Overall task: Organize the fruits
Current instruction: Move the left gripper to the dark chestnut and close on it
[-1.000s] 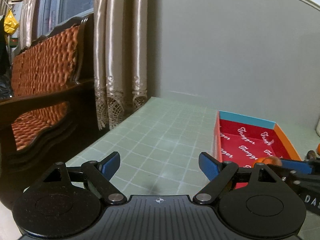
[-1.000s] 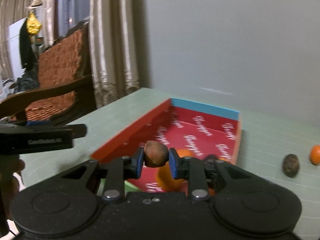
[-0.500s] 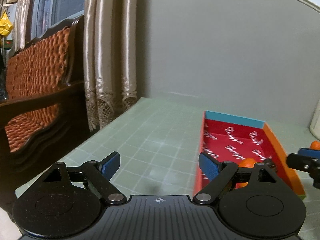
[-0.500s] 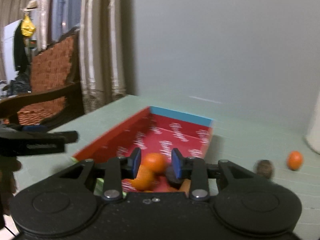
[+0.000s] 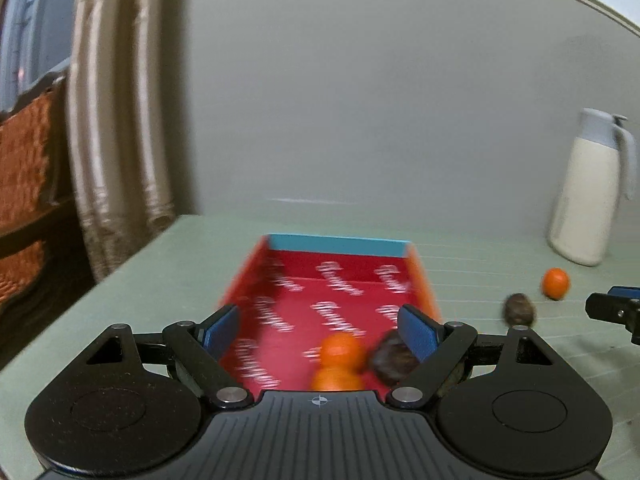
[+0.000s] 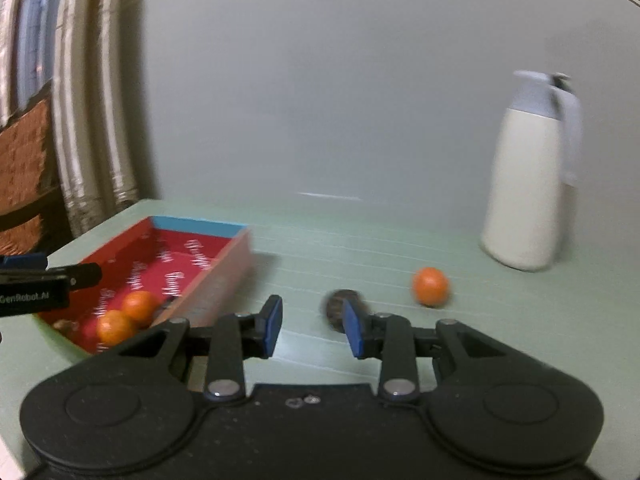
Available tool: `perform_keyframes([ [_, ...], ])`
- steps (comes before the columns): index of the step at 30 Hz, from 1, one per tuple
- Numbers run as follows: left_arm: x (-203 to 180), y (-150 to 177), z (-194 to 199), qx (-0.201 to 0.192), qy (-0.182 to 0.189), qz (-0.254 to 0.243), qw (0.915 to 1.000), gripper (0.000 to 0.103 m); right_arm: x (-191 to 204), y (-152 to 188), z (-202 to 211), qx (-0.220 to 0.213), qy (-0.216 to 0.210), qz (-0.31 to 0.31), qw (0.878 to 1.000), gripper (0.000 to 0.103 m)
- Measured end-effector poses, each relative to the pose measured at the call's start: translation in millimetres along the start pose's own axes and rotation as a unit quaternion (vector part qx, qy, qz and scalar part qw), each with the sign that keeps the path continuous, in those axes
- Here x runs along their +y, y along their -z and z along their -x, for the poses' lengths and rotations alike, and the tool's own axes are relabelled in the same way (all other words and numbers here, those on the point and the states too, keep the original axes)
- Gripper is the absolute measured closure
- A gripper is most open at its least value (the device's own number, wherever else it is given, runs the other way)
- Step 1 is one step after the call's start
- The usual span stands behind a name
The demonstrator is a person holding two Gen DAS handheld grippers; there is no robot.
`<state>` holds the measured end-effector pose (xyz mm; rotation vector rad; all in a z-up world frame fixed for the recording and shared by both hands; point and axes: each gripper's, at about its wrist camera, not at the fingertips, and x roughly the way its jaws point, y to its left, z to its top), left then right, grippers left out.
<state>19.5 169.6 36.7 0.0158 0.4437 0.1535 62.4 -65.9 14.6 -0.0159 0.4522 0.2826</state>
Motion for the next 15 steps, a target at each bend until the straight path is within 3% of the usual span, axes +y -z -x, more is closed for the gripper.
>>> perform_keyframes([
  [15,-95,7,-16,0.005,0.063,-0.035,0.9974,0.018,-98,18,14,0.001,0.086,-0.053,0.995,0.071],
])
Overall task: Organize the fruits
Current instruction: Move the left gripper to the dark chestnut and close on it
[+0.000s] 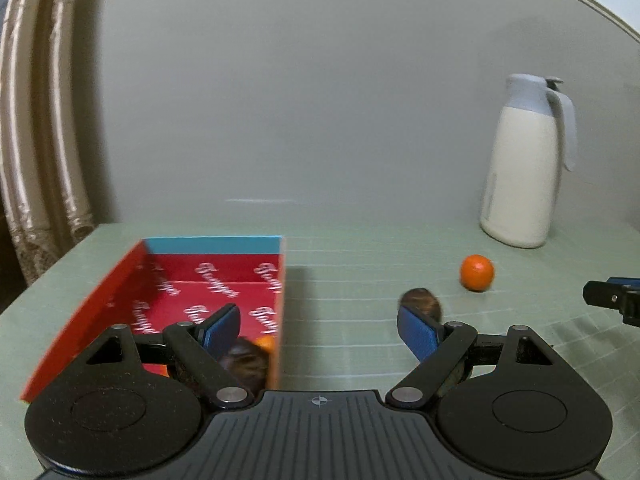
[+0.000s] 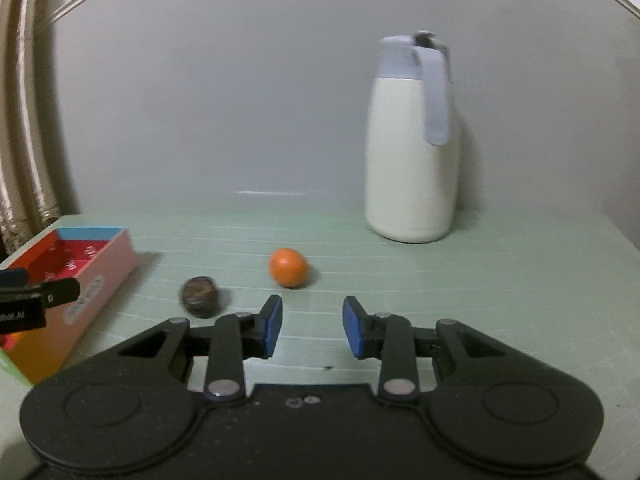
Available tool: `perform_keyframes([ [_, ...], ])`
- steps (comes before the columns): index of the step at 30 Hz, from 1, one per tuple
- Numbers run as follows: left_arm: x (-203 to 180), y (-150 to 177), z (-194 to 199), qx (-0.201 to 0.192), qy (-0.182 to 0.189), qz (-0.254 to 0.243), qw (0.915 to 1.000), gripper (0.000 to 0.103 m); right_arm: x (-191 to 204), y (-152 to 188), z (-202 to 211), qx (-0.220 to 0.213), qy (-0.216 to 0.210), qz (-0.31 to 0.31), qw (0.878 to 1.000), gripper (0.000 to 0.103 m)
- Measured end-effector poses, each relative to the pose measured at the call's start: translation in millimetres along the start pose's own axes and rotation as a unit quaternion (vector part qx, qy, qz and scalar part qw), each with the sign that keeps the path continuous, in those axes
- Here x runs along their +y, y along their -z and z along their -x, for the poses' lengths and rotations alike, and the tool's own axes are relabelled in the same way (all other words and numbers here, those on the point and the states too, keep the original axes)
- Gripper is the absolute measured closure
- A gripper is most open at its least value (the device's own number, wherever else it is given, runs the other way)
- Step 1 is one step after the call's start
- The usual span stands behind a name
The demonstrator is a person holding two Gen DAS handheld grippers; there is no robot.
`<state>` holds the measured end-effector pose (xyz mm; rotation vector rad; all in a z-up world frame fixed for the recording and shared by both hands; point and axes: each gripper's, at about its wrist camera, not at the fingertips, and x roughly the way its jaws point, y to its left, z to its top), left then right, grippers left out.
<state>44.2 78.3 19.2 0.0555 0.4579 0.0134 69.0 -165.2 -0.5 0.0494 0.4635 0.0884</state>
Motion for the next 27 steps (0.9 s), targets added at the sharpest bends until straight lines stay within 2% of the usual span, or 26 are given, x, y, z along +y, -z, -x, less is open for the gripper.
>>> perform_keyframes([
  [6,-35,2,-23,0.007,0.023,-0.012,0.9996,0.018,-36,10,-11,0.011,0.037,-0.02,0.999,0.071],
  [14,-76,1,-56,0.027,0.042,-0.029,0.9983,0.018,-82,10,-14,0.004,0.088,-0.036,0.995,0.071],
  [20,-93,1,-85,0.049,0.03,-0.027,0.998,0.018,-114,16,-20,0.013,0.109,-0.051,0.993,0.071],
  [27,-93,2,-110,0.075,0.009,-0.022,0.9969,0.019,-139,17,-24,0.018,0.125,-0.07,0.989,0.071],
])
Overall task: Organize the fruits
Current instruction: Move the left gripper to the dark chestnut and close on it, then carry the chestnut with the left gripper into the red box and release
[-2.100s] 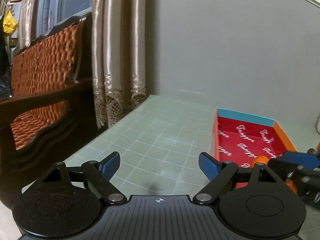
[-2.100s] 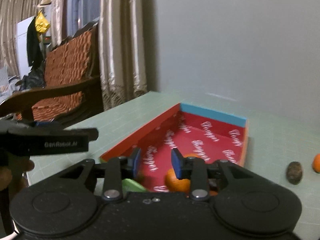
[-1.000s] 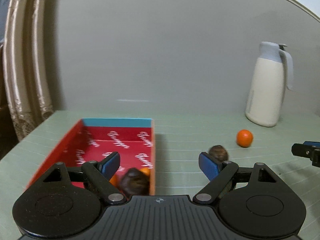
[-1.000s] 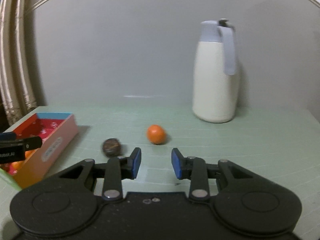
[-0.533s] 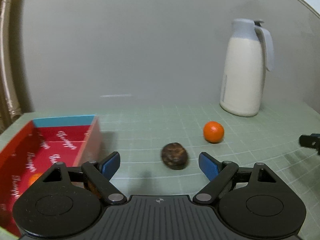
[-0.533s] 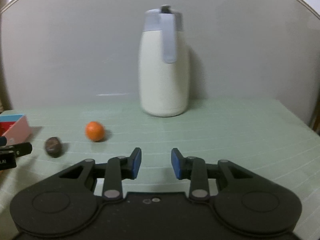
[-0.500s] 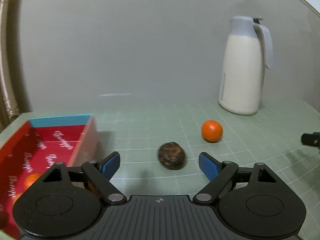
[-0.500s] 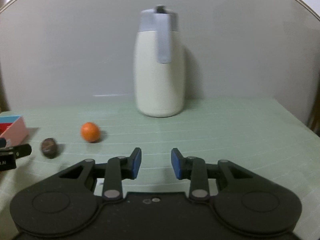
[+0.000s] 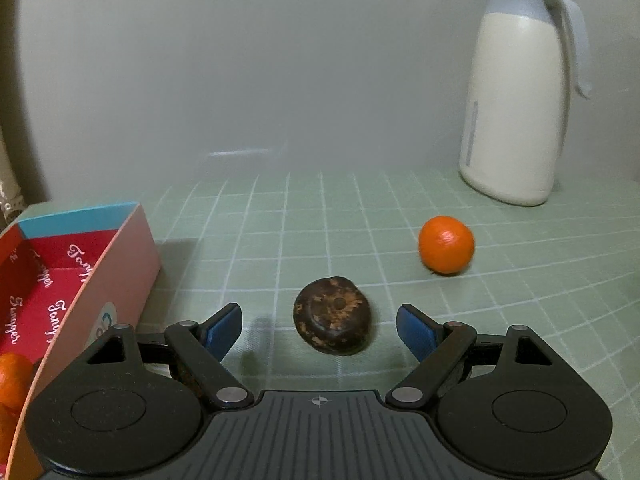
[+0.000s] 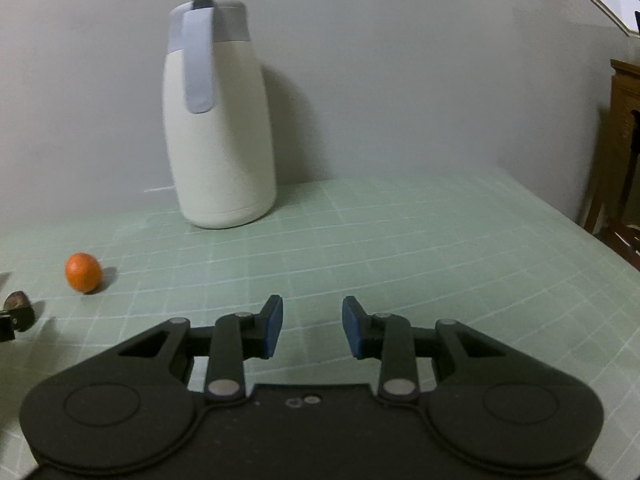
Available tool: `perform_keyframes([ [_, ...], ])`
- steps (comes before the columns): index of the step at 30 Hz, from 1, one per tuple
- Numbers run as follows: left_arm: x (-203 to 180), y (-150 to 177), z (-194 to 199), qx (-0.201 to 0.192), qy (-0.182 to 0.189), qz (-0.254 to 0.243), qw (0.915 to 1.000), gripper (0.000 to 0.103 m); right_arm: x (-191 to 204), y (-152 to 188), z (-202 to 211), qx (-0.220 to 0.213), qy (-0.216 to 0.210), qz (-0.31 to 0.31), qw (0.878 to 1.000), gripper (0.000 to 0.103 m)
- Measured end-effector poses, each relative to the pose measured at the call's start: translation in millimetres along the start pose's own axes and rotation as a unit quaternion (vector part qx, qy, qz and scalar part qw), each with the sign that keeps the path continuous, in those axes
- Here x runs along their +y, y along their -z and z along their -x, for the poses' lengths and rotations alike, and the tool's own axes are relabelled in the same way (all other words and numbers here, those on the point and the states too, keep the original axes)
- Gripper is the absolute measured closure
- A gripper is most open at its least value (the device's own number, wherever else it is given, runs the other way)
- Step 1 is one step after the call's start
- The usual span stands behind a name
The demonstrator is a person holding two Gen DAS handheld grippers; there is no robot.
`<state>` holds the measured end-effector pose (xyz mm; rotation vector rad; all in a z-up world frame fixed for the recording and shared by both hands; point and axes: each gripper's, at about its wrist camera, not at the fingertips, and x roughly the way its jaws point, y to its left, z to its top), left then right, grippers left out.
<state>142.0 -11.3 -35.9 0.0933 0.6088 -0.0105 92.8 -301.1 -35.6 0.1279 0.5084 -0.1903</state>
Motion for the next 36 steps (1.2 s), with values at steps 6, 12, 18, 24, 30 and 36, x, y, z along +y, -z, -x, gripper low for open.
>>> perform_keyframes([
  [6,0,-3,-8,0.014,0.001,0.006,0.9999,0.033,-1,0,-2,0.0,-0.001,-0.002,1.0,0.071],
  [12,-4,-8,-7,0.011,0.005,-0.002,0.9999,0.061,-3,0,1,0.002,-0.003,-0.001,1.0,0.071],
  [18,-2,-8,6,0.003,0.011,-0.007,0.9999,0.061,-1,1,0,0.002,-0.001,0.0,1.0,0.071],
  [24,7,-10,26,-0.011,0.018,-0.005,0.9998,0.061,1,-1,4,0.003,-0.004,-0.006,1.0,0.071],
  [30,20,-17,61,-0.046,0.021,0.0,0.9987,0.061,12,-7,17,-0.008,-0.013,-0.004,1.0,0.071],
  [36,41,-14,91,-0.065,0.014,-0.003,0.9978,0.061,27,-12,27,-0.015,-0.028,-0.005,0.999,0.071],
])
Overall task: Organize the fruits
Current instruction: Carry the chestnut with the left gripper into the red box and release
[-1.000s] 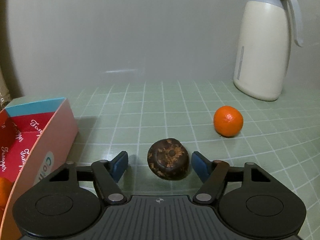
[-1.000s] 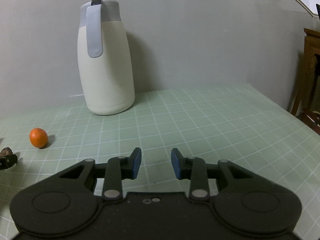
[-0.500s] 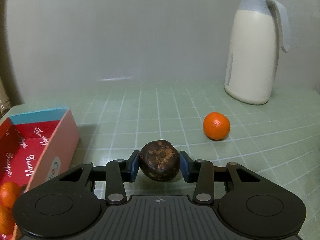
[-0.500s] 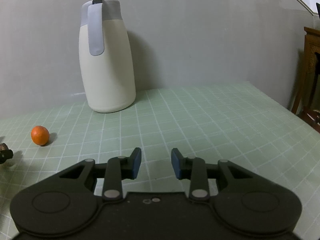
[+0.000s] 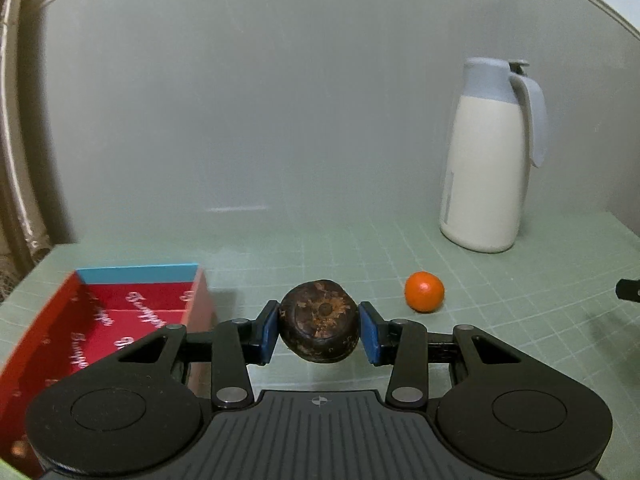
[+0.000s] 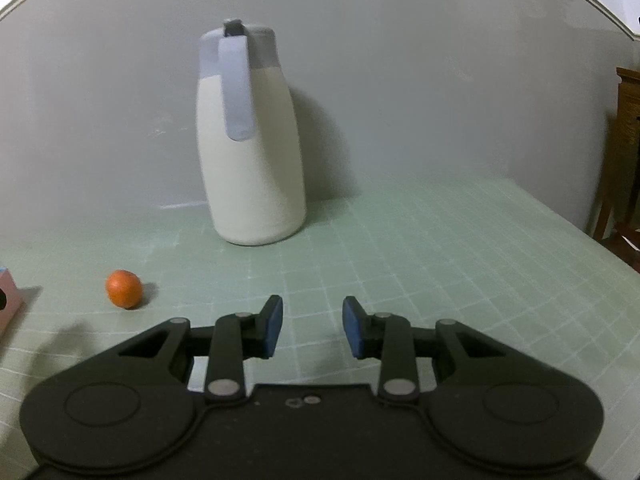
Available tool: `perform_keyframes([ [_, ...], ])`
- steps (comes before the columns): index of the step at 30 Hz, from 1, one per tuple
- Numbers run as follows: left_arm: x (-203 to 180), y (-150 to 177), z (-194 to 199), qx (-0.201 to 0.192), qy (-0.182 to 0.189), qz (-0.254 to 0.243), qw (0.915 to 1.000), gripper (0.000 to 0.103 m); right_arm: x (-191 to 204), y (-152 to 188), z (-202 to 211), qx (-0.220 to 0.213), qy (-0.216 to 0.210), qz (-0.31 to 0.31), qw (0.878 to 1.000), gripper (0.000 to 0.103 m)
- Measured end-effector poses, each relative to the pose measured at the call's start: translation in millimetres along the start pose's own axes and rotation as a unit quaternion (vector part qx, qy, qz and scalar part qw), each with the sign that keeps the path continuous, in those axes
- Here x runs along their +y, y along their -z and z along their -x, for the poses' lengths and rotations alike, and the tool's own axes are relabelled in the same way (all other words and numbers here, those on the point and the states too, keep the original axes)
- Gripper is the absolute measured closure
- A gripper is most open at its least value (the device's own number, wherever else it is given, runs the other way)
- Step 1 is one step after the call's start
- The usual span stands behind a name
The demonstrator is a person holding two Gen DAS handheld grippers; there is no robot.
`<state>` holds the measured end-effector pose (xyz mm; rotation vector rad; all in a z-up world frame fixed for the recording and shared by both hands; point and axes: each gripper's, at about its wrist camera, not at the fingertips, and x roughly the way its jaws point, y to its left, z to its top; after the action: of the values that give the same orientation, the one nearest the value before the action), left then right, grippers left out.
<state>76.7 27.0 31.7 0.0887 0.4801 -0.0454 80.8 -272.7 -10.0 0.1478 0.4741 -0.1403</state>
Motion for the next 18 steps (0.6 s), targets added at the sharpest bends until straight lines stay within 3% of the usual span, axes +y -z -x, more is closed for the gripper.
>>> perform_keyframes([
  [18,97,14,24,0.017,-0.05,0.044,0.9976,0.061,53,-5,14,-0.003,-0.03,0.017,0.999,0.071],
])
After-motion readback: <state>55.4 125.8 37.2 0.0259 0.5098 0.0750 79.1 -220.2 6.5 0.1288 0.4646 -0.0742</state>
